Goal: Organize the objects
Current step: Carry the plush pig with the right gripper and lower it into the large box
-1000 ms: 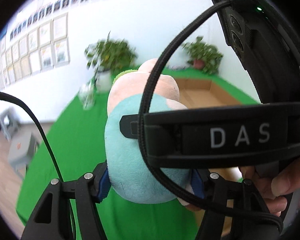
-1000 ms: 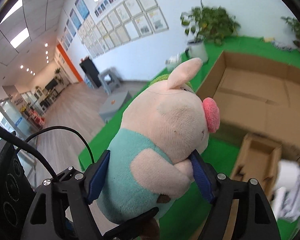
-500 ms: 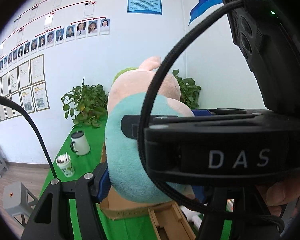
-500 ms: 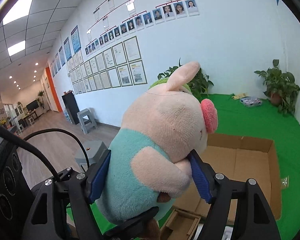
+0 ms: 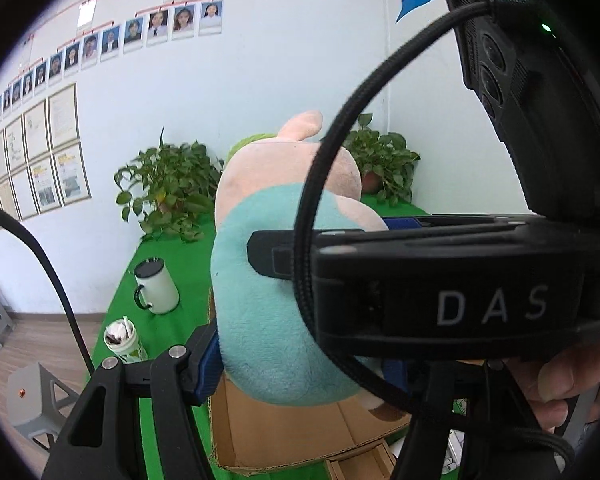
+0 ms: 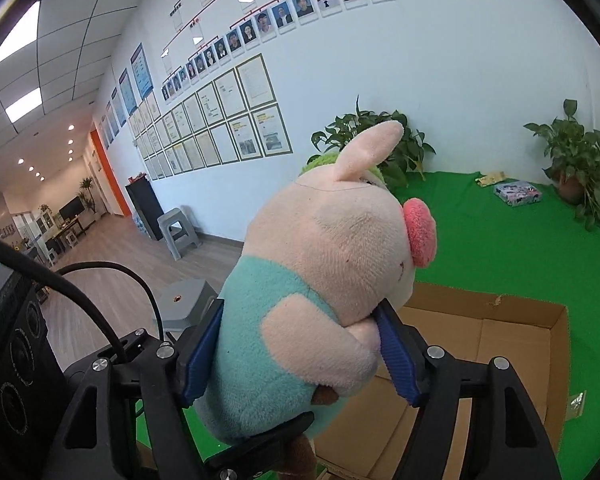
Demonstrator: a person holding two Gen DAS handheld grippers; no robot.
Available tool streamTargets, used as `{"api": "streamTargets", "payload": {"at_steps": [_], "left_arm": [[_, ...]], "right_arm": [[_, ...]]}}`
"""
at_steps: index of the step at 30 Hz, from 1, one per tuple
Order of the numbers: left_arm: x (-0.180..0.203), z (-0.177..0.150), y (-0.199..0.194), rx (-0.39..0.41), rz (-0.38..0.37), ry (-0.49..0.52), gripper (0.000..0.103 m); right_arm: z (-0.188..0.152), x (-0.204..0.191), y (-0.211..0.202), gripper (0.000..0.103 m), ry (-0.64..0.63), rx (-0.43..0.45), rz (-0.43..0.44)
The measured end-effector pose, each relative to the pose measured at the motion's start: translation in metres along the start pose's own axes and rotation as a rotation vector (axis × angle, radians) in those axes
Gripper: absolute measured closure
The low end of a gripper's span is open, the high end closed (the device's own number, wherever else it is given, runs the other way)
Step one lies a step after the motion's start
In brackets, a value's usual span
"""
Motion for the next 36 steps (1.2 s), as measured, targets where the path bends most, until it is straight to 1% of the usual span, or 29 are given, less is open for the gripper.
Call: {"api": "streamTargets", "payload": {"at_steps": [4, 7, 10, 16, 18, 22, 27, 30, 33, 36], "left_arm": [[-0.003, -0.014, 0.012, -0.044, -0.005, -0.027, 0.039], [-0.010, -0.020, 0.028, -0.078, 0.001, -0.028, 0.039], [-0.016, -0.032, 0.048, -0.117, -0.001, -0.013, 0.040], [-0.019, -0.079, 0.081, -0.223, -0.003, -0.040, 0.040], [-0.020, -0.096, 0.092, -0.255, 0.007, -0.041, 0.040], [-0.021, -0.117, 0.106, -0.301, 0.031, -0.043, 0.040], [-0.028, -0.136, 0.121, -0.346, 0.042, -0.044, 0.040], [-0.031, -0.147, 0.126, -0.376, 0.048, -0.044, 0.036], [-0.035, -0.157, 0.126, -0.408, 0.055, -0.055, 0.033], [-0.041, -0.162, 0.119, -0.398, 0.051, -0.061, 0.033]], "right_arm": [[-0.012, 0.015, 0.035, 0.036, 0.013, -0.034, -0.005], [-0.021, 0.024, 0.058, 0.036, 0.030, -0.052, 0.004], [-0.037, 0.038, 0.083, 0.036, 0.065, -0.071, 0.022], [-0.094, 0.065, 0.136, 0.036, 0.130, -0.137, 0.059], [-0.114, 0.077, 0.154, 0.036, 0.157, -0.165, 0.068], [-0.152, 0.102, 0.189, 0.036, 0.204, -0.205, 0.107], [-0.174, 0.124, 0.225, 0.036, 0.243, -0.244, 0.139], [-0.186, 0.132, 0.245, 0.036, 0.266, -0.263, 0.160], [-0.193, 0.133, 0.260, 0.036, 0.271, -0.288, 0.162], [-0.200, 0.130, 0.274, 0.036, 0.255, -0.305, 0.154]]}}
Point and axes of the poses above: each gripper's, at about its wrist camera, not at the fingertips, and y roughly the way its jaws point, x to its right, z to its top, the point moved 8 cm from there along y, roughly the way its jaws point, and after that the axes turned 14 degrees about z, right-handed, at the moved point
